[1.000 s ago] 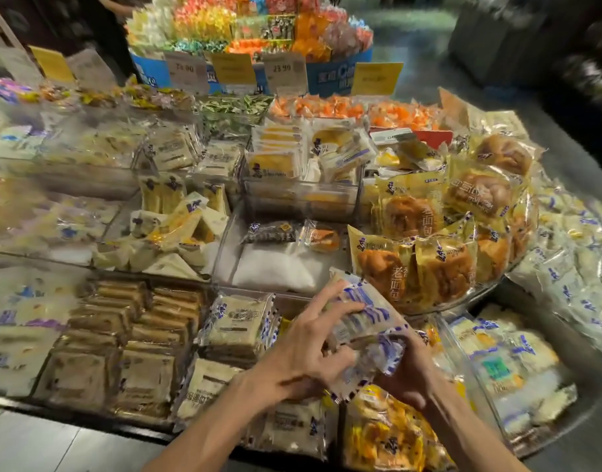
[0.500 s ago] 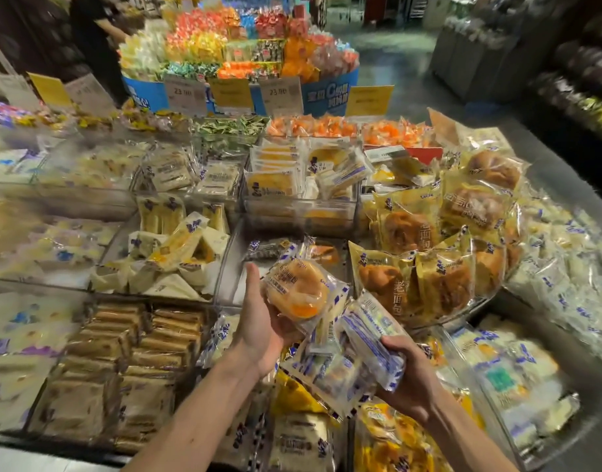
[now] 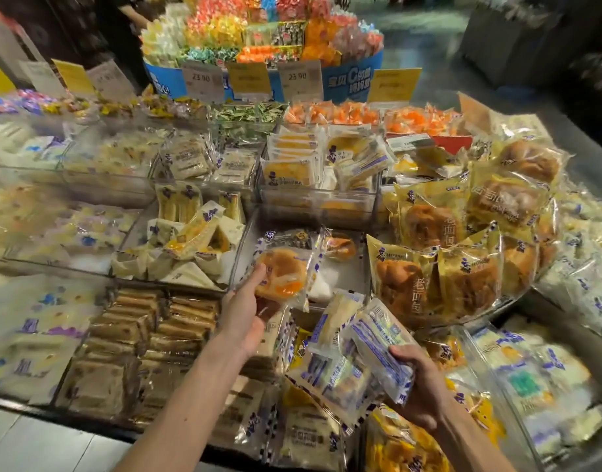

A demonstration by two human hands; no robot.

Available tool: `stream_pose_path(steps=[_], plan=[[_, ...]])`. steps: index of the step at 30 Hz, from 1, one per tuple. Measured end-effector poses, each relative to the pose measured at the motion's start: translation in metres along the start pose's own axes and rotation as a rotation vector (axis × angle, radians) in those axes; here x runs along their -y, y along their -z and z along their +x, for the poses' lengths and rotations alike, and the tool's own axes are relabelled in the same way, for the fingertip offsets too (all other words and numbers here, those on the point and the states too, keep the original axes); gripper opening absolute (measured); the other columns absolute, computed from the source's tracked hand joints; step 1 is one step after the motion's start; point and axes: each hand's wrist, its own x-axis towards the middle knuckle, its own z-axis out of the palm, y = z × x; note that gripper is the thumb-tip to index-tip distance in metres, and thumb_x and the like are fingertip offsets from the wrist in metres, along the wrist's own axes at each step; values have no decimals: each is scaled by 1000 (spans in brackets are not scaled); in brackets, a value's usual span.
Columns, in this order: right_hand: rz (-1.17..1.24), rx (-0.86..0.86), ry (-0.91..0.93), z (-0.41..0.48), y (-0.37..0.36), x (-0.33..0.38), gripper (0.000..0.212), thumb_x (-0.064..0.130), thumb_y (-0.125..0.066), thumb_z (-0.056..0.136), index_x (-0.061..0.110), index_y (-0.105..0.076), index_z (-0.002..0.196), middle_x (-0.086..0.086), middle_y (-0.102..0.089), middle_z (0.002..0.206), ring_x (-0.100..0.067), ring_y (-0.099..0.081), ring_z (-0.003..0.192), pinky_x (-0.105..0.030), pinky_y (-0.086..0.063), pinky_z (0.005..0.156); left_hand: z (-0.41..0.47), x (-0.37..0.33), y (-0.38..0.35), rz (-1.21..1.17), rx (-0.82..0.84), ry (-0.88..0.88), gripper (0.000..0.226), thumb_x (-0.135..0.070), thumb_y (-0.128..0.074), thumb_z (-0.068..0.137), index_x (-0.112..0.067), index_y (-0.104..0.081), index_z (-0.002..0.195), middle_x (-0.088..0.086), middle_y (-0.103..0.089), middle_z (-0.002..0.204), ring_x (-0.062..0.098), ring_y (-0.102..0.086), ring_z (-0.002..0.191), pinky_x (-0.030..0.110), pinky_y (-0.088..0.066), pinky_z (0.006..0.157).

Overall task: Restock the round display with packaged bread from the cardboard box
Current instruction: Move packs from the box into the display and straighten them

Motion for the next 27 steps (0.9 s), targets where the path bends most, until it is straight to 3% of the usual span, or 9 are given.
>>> stream_pose_path(steps=[4,8,11,14,17,21,24,26,27], plan=[[32,-48,65,9,-14,-4,72,16,-97,16,-1,-79,84,-18,-74,81,-26,-68,54,-30,-57,47,60,-16,7,89,-120,-92,34,-20,-71,91,-13,-54,119,10,-66,112,23,-66,96,35,-56,72],[78,-108,99,21,-15,-11,74,13,-97,14,-4,-78,83,-19,-74,79,-27,-68,51,-30,-55,43,120,-5,9,350,-125,-101,60,-12,-74,87,-11,-46,140,9,-60,123,24,-67,98,37,-61,79],[94,-131,115,27,-13,-16,75,12,-97,16,-7,-77,86,-22,-74,79,-28,-68,50,-31,-55,41,152,12,8,499,-162,-115,56,-10,-71,90,-4,-45,139,8,-53,125,23,-60,99,36,-60,77],[115,-152,127,29,-7,-22,74,11,-97,20,-9,-76,88,-23,-73,80,-28,-68,51,-31,-56,43,172,21,11,665,-191,-146,45,-22,-68,93,-6,-50,132,5,-57,116,24,-65,94,34,-60,68],[111,-178,120,32,4,-27,73,14,-97,27,-8,-75,94,-23,-73,84,-28,-68,54,-31,-56,48,181,26,13,1256,-196,-325,41,-40,-62,94,-12,-53,124,10,-59,120,30,-63,102,37,-52,76],[99,-187,98,34,12,-28,71,16,-95,35,-7,-75,100,-23,-74,89,-28,-69,58,-33,-57,50,173,31,8,1910,-178,-684,67,-44,-65,91,-14,-36,143,14,-43,138,32,-45,123,42,-44,97],[103,-191,101,34,16,-25,71,16,-96,35,-6,-75,100,-22,-74,91,-27,-70,60,-32,-57,50,159,36,-6,1760,-47,-829,44,-39,-61,93,-17,-52,130,10,-53,126,27,-47,115,39,-45,91],[86,-188,99,35,15,-22,71,17,-96,35,-5,-76,100,-21,-74,92,-26,-70,61,-31,-57,51,140,37,-22,1472,133,-731,25,-42,-56,96,-21,-65,106,1,-64,103,20,-57,95,33,-47,79],[80,-187,100,34,15,-21,71,17,-96,35,-4,-76,100,-21,-74,91,-27,-70,61,-31,-57,51,126,36,-31,1365,247,-631,29,-50,-54,96,-24,-66,96,-4,-66,91,16,-60,85,30,-47,73]])
